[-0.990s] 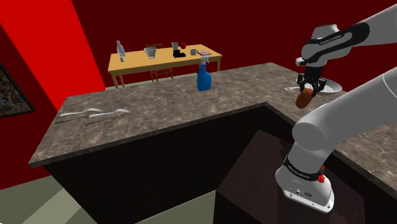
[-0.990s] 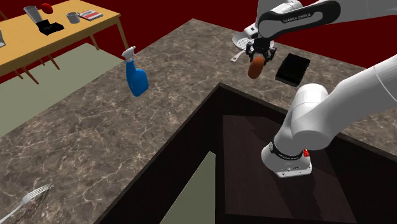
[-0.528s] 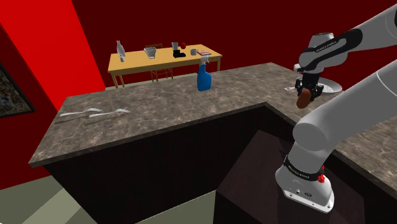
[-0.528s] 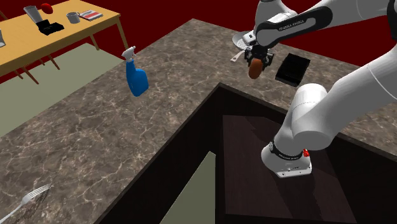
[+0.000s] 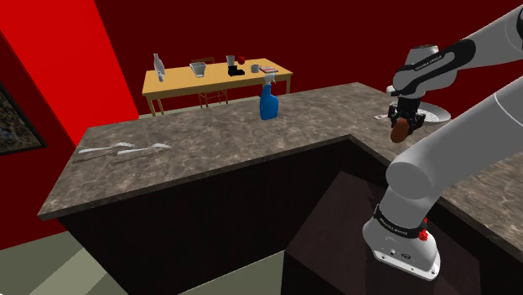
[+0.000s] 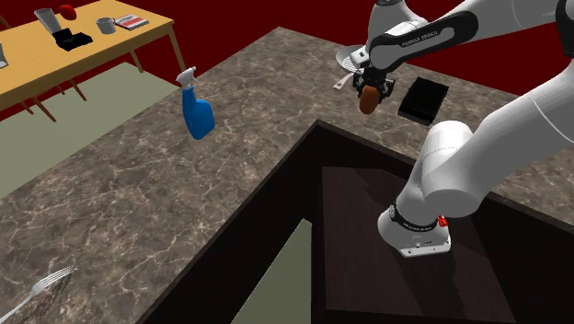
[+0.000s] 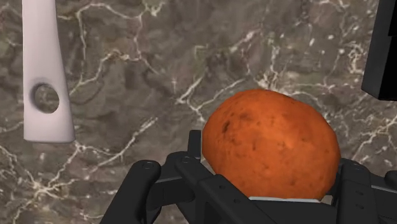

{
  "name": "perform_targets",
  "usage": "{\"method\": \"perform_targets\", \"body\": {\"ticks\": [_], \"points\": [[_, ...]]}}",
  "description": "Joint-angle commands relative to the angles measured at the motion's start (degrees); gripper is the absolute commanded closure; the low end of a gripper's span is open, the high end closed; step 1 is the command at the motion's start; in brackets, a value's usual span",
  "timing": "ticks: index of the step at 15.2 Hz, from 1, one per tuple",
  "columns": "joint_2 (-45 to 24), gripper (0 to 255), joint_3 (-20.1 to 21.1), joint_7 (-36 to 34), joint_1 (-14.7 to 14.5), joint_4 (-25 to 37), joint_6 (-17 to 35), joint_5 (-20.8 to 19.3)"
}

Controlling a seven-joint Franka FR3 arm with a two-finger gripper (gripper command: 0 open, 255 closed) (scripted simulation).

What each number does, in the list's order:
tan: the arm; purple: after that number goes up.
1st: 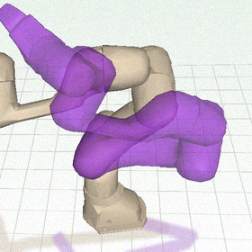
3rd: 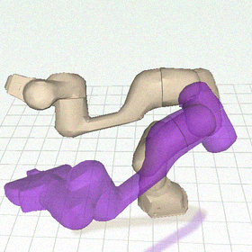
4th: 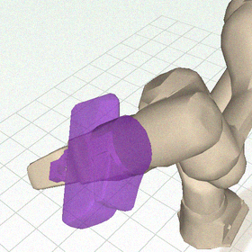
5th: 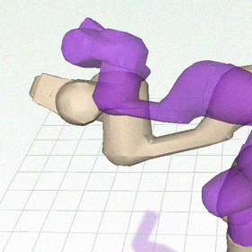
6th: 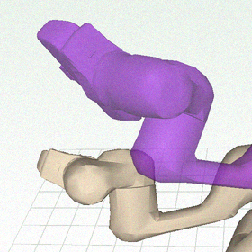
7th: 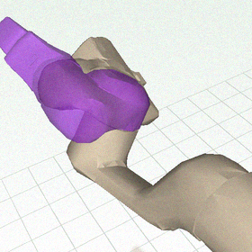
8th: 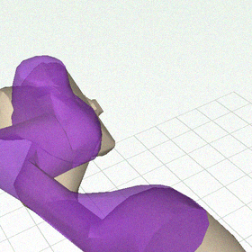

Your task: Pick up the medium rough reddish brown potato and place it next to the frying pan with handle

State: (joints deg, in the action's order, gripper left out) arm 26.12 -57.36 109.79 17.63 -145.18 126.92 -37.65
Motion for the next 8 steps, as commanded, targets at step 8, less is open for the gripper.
{"method": "perform_targets", "body": {"ticks": [8], "points": [[2.9, 0, 3.2, -0.3, 1.1, 1.3, -5.1, 0.6]]}}
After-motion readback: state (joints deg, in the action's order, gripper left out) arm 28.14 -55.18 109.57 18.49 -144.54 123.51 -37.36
